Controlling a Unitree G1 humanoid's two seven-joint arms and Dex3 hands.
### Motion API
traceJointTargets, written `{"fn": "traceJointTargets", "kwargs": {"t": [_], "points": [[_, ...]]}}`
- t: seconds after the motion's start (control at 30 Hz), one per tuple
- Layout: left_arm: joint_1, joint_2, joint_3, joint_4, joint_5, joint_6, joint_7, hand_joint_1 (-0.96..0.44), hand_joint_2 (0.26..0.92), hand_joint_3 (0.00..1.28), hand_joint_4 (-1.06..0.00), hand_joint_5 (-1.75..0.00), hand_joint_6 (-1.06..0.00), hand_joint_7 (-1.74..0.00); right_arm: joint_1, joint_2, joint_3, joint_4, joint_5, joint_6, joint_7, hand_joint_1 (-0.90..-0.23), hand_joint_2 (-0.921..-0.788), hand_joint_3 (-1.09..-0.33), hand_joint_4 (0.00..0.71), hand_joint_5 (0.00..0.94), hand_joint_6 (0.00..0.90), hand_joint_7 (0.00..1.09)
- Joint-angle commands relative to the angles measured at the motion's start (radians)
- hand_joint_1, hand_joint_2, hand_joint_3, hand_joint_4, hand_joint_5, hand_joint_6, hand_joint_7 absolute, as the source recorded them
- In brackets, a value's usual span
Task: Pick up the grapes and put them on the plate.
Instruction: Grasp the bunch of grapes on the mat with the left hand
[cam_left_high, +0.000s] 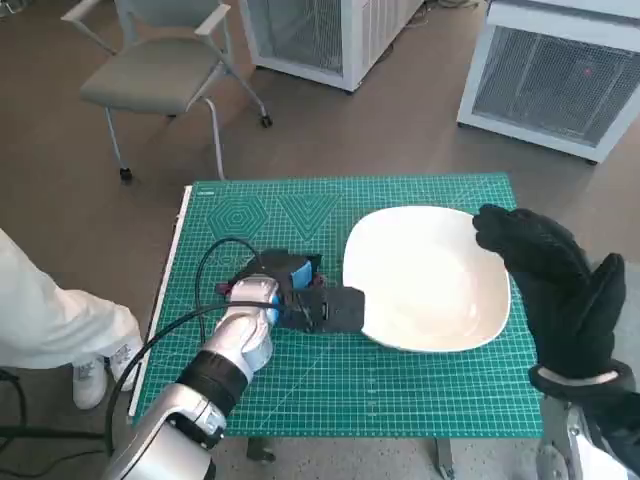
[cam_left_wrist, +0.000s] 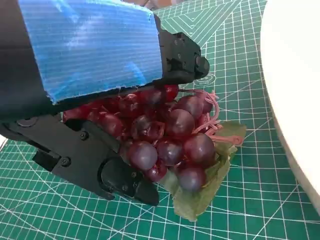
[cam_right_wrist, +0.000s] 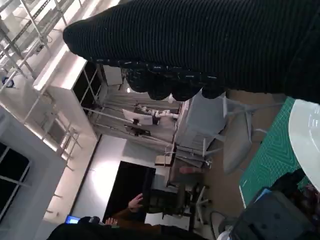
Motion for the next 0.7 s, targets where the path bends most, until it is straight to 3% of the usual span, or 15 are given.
{"fn": "traceJointTargets", "kwargs": {"t": [0.03,0.33,0.4,0.47,0.5,0.6,0.7], "points": [[-0.028,0.000,-0.006,0.020,-0.016,-0.006,0.011,-0.01,0.811,0.03,-0.25,-0.03,-0.23,0.00,0.022,-0.001,-0.002,0.006,0.014,0.016,0.007,-0.495,-0.921,-0.578,0.369,0.595,0.169,0.94],[-0.045,-0.006,-0.004,0.064,-0.032,-0.020,0.027,0.02,0.835,0.04,-0.27,-0.06,-0.23,0.00,0.021,0.000,0.000,0.002,0.013,0.022,0.003,-0.495,-0.921,-0.578,0.367,0.598,0.169,0.94],[-0.051,-0.008,-0.002,0.077,-0.037,-0.022,0.047,0.11,0.808,0.21,-0.31,-0.46,-0.24,0.00,0.021,0.000,0.000,0.000,0.013,0.026,0.001,-0.495,-0.921,-0.578,0.367,0.599,0.169,0.94],[-0.052,-0.007,-0.003,0.077,-0.038,-0.020,0.071,0.25,0.724,0.53,-0.36,-1.09,-0.28,-0.01,0.021,-0.001,-0.001,-0.001,0.013,0.028,0.000,-0.495,-0.921,-0.578,0.367,0.599,0.169,0.94],[-0.051,-0.007,-0.003,0.077,-0.039,-0.020,0.082,0.30,0.682,0.67,-0.37,-1.31,-0.30,-0.01,0.021,-0.001,-0.001,-0.002,0.013,0.029,0.000,-0.495,-0.921,-0.578,0.367,0.599,0.169,0.94],[-0.045,-0.006,-0.007,0.073,-0.038,-0.021,0.105,0.36,0.636,0.84,-0.38,-1.61,-0.33,-0.02,0.020,-0.001,-0.003,-0.002,0.013,0.030,0.001,-0.495,-0.921,-0.578,0.366,0.599,0.169,0.94],[-0.027,0.002,-0.018,0.048,-0.028,-0.023,0.131,0.37,0.655,0.85,-0.36,-1.70,-0.34,-0.02,0.018,-0.003,-0.005,0.002,0.013,0.029,0.003,-0.495,-0.921,-0.578,0.366,0.600,0.169,0.94]]}}
